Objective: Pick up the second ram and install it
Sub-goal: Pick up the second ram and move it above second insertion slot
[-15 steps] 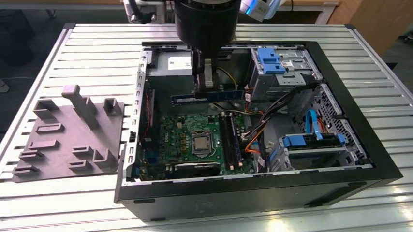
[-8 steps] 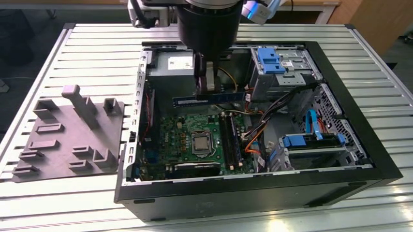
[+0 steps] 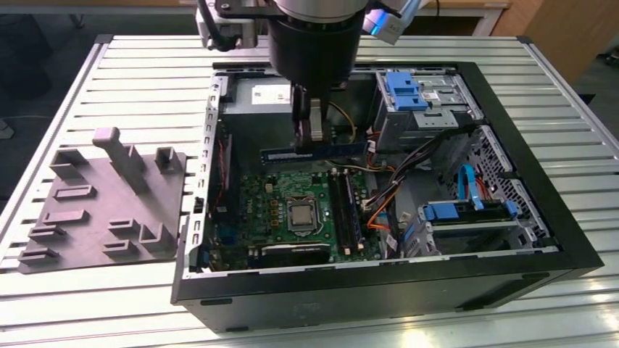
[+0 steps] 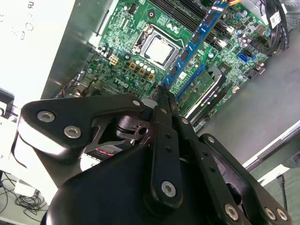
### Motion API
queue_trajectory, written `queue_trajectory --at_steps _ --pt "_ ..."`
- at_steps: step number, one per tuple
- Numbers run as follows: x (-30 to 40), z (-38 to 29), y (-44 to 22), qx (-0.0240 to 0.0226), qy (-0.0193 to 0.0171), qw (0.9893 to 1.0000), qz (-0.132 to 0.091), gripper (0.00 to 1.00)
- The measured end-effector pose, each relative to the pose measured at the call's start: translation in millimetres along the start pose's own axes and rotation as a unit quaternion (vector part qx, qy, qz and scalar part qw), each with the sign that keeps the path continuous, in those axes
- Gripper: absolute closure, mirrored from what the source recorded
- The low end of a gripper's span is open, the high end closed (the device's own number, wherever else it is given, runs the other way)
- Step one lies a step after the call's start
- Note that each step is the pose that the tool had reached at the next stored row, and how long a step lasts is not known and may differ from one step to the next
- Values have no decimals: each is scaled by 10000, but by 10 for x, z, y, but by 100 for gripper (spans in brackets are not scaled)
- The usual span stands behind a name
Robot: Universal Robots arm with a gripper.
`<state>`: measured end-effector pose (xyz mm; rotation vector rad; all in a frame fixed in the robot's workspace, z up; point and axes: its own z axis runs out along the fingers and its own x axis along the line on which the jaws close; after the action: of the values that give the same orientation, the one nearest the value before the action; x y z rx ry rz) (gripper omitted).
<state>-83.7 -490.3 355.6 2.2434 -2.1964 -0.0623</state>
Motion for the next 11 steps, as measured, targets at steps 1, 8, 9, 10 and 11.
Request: queue_trajectory --at_steps 1,8,9,10,11 --pt "0 10 -2 0 0 10000 6 89" --pt "2 70 -28 -9 -2 10000 59 89" --pt "3 78 -32 -11 -2 10000 68 89" --pt "3 86 -36 -12 -3 10000 76 89" --pt "3 94 -41 -13 -3 10000 85 89"
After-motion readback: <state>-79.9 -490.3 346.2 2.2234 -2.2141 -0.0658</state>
